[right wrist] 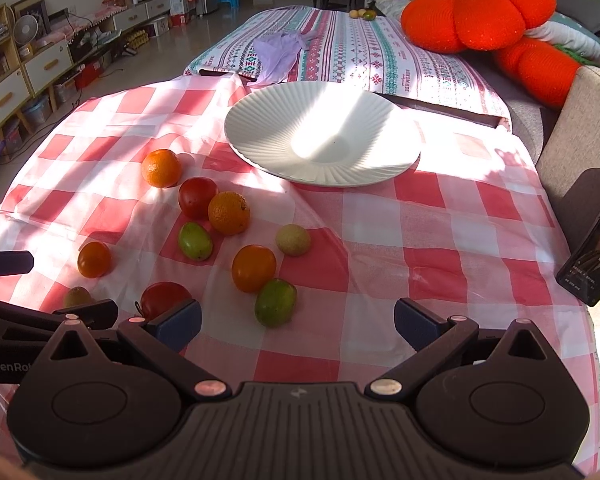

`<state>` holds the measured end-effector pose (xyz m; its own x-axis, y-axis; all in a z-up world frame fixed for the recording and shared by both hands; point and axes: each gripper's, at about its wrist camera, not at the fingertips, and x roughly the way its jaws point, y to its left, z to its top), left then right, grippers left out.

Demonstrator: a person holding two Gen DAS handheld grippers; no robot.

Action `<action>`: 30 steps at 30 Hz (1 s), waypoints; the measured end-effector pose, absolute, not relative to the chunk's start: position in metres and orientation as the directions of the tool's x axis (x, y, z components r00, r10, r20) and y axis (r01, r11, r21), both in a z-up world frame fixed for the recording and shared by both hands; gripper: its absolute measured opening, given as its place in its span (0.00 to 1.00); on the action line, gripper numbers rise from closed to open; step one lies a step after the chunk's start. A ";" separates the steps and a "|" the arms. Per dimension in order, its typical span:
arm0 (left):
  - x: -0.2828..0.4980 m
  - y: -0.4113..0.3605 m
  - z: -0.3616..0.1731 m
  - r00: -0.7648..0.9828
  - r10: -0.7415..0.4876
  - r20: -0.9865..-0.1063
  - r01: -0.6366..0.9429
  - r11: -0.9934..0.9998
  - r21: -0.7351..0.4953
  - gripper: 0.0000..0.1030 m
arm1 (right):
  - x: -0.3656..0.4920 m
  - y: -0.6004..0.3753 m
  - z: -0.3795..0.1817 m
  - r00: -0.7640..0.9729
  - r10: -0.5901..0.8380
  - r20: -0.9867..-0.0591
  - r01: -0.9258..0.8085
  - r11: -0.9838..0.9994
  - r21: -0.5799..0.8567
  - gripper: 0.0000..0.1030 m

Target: Organize fruits

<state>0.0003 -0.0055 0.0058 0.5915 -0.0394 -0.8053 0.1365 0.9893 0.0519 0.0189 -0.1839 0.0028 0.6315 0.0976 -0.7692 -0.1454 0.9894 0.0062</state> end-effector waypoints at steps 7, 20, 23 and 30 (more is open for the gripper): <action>-0.001 -0.005 0.006 0.592 -0.039 -0.805 0.138 0.989 0.053 1.00 | 0.019 -0.184 0.003 0.631 0.097 -0.770 -0.146 0.989 0.006 1.00; -0.001 -0.004 0.006 0.594 -0.039 -0.804 0.138 0.989 0.054 1.00 | 0.018 -0.184 0.000 0.625 0.099 -0.774 -0.149 0.989 0.006 1.00; -0.002 -0.003 0.005 0.596 -0.035 -0.802 0.138 0.989 0.060 1.00 | 0.018 -0.183 -0.001 0.622 0.093 -0.777 -0.146 0.989 0.001 1.00; -0.001 -0.002 0.004 0.597 -0.032 -0.801 0.135 0.989 0.061 1.00 | 0.019 -0.183 -0.001 0.621 0.089 -0.779 -0.143 0.990 -0.002 1.00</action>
